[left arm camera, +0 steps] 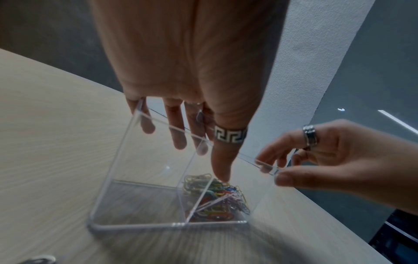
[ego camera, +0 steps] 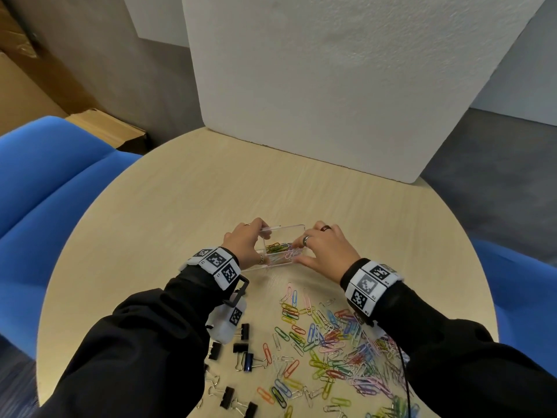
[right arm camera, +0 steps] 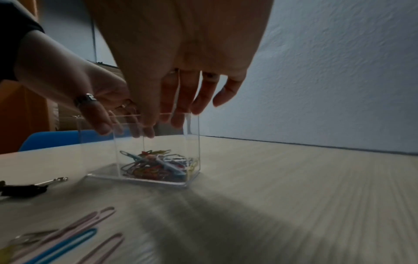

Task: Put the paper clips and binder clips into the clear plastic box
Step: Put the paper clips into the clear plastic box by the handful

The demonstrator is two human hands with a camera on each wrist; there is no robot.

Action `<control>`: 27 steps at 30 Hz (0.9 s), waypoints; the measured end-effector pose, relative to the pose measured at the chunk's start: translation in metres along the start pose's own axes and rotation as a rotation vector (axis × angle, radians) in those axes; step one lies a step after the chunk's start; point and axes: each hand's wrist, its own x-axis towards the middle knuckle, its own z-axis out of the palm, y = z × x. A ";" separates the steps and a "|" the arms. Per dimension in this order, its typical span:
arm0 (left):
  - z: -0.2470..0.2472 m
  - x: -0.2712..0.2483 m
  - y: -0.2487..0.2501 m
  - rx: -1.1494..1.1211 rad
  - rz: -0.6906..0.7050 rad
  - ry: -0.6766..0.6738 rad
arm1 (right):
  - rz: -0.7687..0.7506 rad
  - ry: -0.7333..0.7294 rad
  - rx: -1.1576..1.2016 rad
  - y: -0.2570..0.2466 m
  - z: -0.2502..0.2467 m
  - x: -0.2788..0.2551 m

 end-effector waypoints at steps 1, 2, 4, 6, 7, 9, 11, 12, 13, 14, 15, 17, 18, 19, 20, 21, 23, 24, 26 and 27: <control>0.000 0.000 0.000 -0.001 0.000 -0.001 | -0.005 0.056 0.032 -0.001 0.003 -0.003; -0.001 0.000 0.000 0.001 0.003 -0.002 | -0.031 0.153 0.069 -0.001 0.007 -0.005; -0.001 -0.001 0.000 0.002 0.008 -0.003 | -0.086 0.349 0.168 -0.006 0.016 -0.012; -0.001 0.000 0.000 -0.003 0.008 -0.004 | -0.136 0.333 0.239 -0.015 0.030 -0.021; -0.001 0.000 0.000 -0.004 0.007 -0.005 | -0.154 0.245 0.255 -0.020 0.039 -0.025; -0.001 -0.001 0.000 -0.001 0.008 -0.005 | -0.198 -0.017 0.220 -0.028 0.054 -0.033; -0.001 0.000 0.000 -0.002 0.011 -0.009 | -0.247 -0.248 0.131 -0.033 0.063 -0.041; -0.001 -0.001 0.000 -0.002 0.011 -0.012 | -0.256 -0.325 0.075 -0.033 0.066 -0.045; -0.002 0.000 0.000 0.000 0.011 -0.013 | -0.267 -0.365 0.024 -0.032 0.067 -0.049; -0.002 0.000 0.000 0.003 0.011 -0.014 | -0.266 -0.384 -0.005 -0.029 0.068 -0.054; -0.001 0.000 0.000 0.004 0.012 -0.014 | -0.260 -0.382 -0.003 -0.027 0.069 -0.060; -0.001 0.000 -0.001 0.010 0.017 -0.006 | -0.280 -0.309 -0.004 -0.024 0.067 -0.072; -0.001 0.000 -0.002 0.011 0.017 -0.003 | -0.296 -0.296 -0.024 -0.025 0.066 -0.078; 0.000 0.000 -0.002 0.012 0.019 -0.001 | -0.322 -0.276 -0.062 -0.027 0.068 -0.084; 0.000 0.000 -0.002 0.011 0.020 -0.001 | -0.348 -0.268 -0.088 -0.032 0.070 -0.090; 0.000 0.001 -0.002 0.009 0.021 -0.002 | -0.392 -0.255 -0.095 -0.037 0.076 -0.097; -0.001 0.001 -0.001 0.008 0.023 -0.004 | -0.481 -0.289 -0.134 -0.047 0.086 -0.111; 0.000 0.000 -0.002 0.011 0.025 -0.004 | -0.480 -0.334 -0.161 -0.049 0.091 -0.117; 0.000 0.000 -0.002 0.018 0.031 0.000 | -0.447 -0.368 -0.190 -0.046 0.099 -0.124; 0.000 0.000 -0.003 0.021 0.033 0.003 | -0.413 -0.369 -0.178 -0.044 0.099 -0.126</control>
